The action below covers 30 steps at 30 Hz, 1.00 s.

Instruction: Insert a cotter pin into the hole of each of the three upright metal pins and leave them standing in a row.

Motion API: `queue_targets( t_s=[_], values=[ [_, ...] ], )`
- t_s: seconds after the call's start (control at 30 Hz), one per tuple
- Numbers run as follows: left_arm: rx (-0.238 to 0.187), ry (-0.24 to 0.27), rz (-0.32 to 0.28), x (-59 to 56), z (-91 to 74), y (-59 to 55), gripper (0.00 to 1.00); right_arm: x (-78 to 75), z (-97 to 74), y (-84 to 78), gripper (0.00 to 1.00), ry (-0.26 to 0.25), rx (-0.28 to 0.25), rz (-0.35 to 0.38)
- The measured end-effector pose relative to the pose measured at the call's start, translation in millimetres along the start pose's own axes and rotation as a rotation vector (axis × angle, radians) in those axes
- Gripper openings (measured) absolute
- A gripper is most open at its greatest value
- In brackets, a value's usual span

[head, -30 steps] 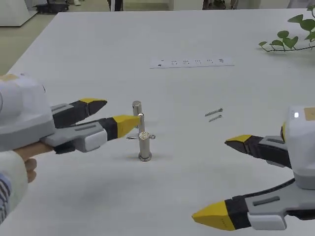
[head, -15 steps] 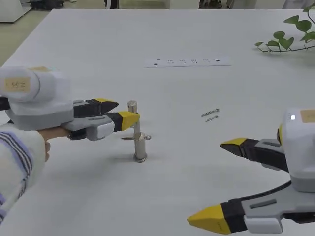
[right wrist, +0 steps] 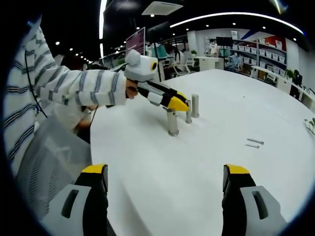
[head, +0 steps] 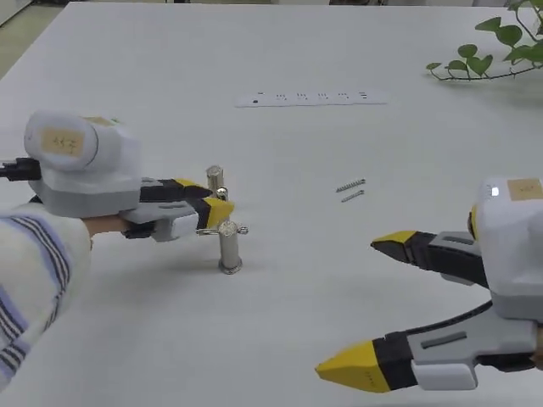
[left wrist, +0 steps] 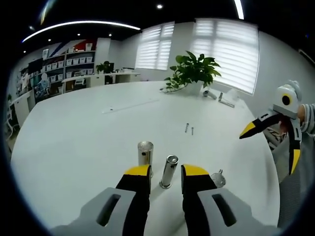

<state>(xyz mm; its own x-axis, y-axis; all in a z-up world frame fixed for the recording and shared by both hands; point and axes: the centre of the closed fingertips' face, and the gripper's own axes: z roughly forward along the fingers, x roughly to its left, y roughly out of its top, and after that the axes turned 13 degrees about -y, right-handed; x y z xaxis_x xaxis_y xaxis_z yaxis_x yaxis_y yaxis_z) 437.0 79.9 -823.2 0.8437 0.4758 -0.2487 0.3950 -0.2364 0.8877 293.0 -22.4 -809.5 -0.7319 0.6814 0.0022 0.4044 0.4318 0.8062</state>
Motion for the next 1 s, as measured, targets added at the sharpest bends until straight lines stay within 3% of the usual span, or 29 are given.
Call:
queue_targets(
  t_s=[0.17,0.57,0.8,0.87,0.9,1.0],
  values=[
    [0.016,-0.006,0.006,-1.0,2.5,-2.3,0.15,-0.3,0.1,0.4,0.98,-0.002,-0.002,0.002],
    [0.035,-0.012,0.008,-3.7,6.9,-3.4,0.08,-1.6,-2.3,-1.8,0.97,-0.004,0.001,0.015],
    [0.044,0.012,0.035,-0.3,4.7,-1.2,0.07,-2.5,-3.5,0.2,0.97,-0.010,-0.004,0.013],
    [0.055,0.024,0.054,0.8,3.1,-1.7,0.07,-2.7,-3.9,0.6,0.97,-0.011,-0.005,0.014],
    [0.071,0.048,0.097,3.8,1.0,-1.4,0.07,-2.9,-4.1,0.9,0.97,-0.011,-0.006,0.013],
    [0.060,0.046,0.099,1.0,0.1,1.6,0.07,-4.2,-5.1,1.6,0.97,-0.015,-0.009,0.014]
  ],
)
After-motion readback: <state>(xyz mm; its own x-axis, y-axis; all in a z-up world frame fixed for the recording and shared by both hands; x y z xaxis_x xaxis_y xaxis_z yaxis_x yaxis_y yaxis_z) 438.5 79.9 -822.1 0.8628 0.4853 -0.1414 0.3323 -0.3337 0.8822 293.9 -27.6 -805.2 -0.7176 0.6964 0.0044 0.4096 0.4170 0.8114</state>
